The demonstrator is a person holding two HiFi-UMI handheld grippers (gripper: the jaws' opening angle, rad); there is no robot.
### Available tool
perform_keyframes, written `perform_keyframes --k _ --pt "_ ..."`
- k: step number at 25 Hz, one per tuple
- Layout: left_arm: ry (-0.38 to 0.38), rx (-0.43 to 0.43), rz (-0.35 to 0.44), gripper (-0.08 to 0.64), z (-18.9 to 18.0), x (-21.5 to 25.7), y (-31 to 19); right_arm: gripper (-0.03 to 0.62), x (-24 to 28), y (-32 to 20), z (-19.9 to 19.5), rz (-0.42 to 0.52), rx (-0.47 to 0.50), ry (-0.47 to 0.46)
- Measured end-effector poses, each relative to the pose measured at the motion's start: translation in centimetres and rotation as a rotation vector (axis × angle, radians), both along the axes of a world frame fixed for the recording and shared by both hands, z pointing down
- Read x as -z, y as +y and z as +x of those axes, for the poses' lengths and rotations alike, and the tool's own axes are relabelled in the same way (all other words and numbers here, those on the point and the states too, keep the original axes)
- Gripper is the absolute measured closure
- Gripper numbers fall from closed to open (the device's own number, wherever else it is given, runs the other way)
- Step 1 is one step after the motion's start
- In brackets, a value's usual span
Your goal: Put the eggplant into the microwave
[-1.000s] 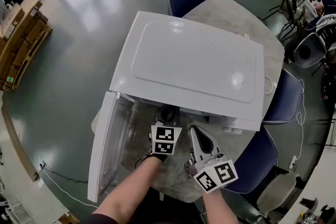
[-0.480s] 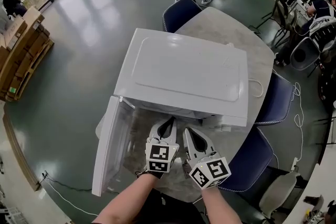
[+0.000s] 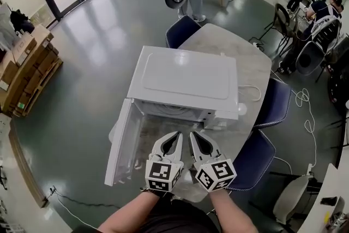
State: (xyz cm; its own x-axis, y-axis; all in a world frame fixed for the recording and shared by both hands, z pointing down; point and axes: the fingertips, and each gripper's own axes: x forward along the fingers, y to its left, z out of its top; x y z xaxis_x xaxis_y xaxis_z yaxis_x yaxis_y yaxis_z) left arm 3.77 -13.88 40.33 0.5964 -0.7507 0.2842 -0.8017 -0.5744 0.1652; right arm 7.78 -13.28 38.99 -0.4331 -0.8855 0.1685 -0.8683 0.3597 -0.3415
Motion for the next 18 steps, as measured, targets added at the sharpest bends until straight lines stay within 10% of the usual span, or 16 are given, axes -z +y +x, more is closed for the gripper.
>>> perform_keyframes --k 18 --pt "0.029 -0.022 0.097 0.552 0.5 7.2 7.5 0.592 6.9 7.1 0.0 0.113 0.023 0.05"
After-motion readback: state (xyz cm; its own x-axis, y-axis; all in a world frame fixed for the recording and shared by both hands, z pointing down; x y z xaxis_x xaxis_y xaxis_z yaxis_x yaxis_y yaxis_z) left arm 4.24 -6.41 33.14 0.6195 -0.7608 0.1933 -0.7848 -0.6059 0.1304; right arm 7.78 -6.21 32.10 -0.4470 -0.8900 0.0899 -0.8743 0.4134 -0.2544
